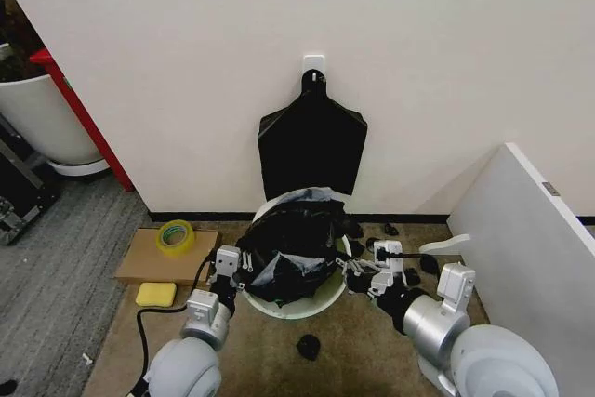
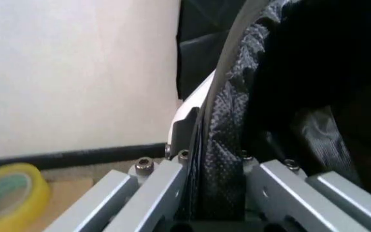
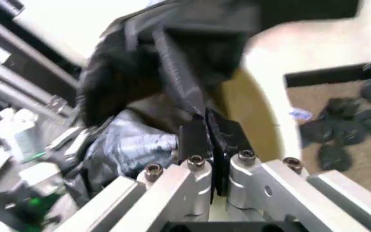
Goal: Place the garbage bag over the trash bin.
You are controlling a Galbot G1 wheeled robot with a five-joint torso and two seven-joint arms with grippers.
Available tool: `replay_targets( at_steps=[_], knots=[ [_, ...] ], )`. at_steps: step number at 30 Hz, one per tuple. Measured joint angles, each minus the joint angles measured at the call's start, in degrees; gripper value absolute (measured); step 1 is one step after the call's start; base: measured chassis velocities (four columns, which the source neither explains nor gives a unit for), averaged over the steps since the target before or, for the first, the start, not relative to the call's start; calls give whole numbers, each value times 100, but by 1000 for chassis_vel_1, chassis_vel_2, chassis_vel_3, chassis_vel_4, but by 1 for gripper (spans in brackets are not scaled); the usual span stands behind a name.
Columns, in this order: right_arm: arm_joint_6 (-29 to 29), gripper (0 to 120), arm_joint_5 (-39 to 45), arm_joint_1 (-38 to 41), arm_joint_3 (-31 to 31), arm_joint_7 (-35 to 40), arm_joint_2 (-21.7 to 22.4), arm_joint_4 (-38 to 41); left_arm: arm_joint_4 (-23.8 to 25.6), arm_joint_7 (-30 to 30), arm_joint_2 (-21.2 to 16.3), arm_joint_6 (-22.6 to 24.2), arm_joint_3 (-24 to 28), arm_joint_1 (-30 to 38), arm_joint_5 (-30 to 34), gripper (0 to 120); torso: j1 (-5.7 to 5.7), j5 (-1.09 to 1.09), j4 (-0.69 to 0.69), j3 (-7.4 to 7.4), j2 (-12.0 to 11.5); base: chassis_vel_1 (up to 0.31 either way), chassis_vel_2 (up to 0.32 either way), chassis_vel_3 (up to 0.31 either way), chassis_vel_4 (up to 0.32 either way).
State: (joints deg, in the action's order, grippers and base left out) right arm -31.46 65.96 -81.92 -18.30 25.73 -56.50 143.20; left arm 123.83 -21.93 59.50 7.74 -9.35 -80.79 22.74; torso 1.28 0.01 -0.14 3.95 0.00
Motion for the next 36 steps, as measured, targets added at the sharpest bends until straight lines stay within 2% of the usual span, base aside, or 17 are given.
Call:
replay_targets(
  at_steps=[5, 17, 18, 20, 32, 36],
  knots=[
    [281, 0, -578, -158, -404, -295, 79, -306, -47, -83, 34, -39, -85, 4, 618, 0, 0, 0, 0, 0, 0, 0, 0, 0, 0],
    [324, 0, -533, -306, -830, -392, 261, -724, -50, -34, 145, -160, -118, 26, 1563, 0, 0, 1, 0, 0, 0, 0, 0, 0, 0],
    [254, 0, -612, -487, -869, -566, 329, -764, -14, -101, 186, -183, -154, 74, 2027, 0, -1, 0, -1, 0, 0, 0, 0, 0, 0],
    [250, 0, -694, -638, -898, -889, 335, -858, 32, -114, 221, -191, -171, 85, 2405, 0, -1, 1, -1, 0, 0, 0, 0, 0, 0],
    [635, 0, -516, -1240, -998, -2190, 195, -1157, 78, -330, 465, -180, -166, 118, 2897, 0, 0, 0, 0, 0, 0, 0, 0, 0, 0],
    [759, 0, -539, -1305, -921, -2346, 127, -1217, 77, -384, 510, -181, -168, 140, 3001, 0, -1, 0, -1, 0, 0, 0, 0, 0, 0]
  ],
)
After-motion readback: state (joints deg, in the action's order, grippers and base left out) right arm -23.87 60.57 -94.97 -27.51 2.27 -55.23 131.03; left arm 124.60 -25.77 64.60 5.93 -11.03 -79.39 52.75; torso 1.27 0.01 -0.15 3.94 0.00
